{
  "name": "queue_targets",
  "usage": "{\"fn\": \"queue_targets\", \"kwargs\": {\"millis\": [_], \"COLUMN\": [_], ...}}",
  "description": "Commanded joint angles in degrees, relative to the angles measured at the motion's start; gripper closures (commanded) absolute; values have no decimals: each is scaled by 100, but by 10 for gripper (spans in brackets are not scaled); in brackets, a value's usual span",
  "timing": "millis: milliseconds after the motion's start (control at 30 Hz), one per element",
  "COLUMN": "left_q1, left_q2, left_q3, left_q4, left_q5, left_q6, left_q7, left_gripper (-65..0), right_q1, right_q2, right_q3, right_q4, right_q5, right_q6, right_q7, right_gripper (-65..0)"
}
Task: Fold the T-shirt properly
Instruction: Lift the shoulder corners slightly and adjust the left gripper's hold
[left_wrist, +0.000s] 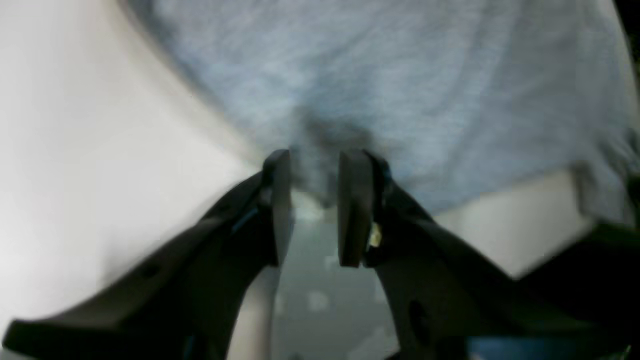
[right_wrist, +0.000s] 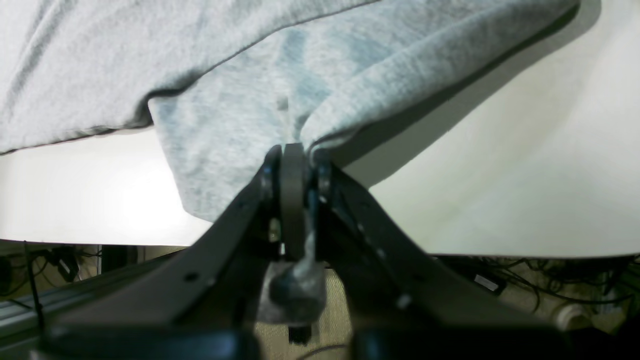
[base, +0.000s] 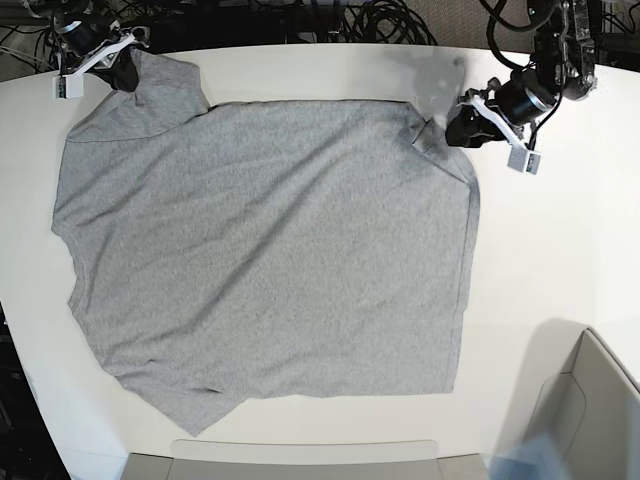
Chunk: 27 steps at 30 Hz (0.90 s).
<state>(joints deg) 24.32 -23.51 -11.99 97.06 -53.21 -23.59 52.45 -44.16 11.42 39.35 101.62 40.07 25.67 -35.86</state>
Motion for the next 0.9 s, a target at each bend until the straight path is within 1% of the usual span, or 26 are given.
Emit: {"fn": "queue_targets", "kwargs": {"millis": [0,100,233,267,367,600,667,767,867], "left_q1": [8,-27,-221,-221,-265,-449,-449,-458,-432], "left_q2": [-45,131,131,131,131,131,140,166,166], "left_q3": [-10,-45,-36,-45,-63,-1,-1,-10,-10], "left_q4": [57,92,75,75,127,119,31,-268,-391], "left_q5": [-64,-107,-644,-661,-670,-653,-406,139,183], "left_q6": [25,34,43,52,192,228,236,236,201], "left_q7": [-62,26,87,184,131,105,105,70,52], "left_gripper": [-180,-180,-180,-180,-180,-180,-180,-180,-180], "right_q1": [-37,16,43,43,51,51,51,51,51], "right_q2": [67,76,76,76,76,76,76,76,84], "right_q3": [34,34,34,34,34,43,43,43,51], "right_q4": [75,75,75,84,84,84,84,84,84], "right_q5": [50,50,50,50,50,50,50,50,50], "right_q6": [39,39,39,39,39,39,39,39,39], "right_q7": [12,-41,-41,-41,-41,-41,-41,-41,-41], "right_gripper": [0,0,0,0,0,0,0,0,0]}}
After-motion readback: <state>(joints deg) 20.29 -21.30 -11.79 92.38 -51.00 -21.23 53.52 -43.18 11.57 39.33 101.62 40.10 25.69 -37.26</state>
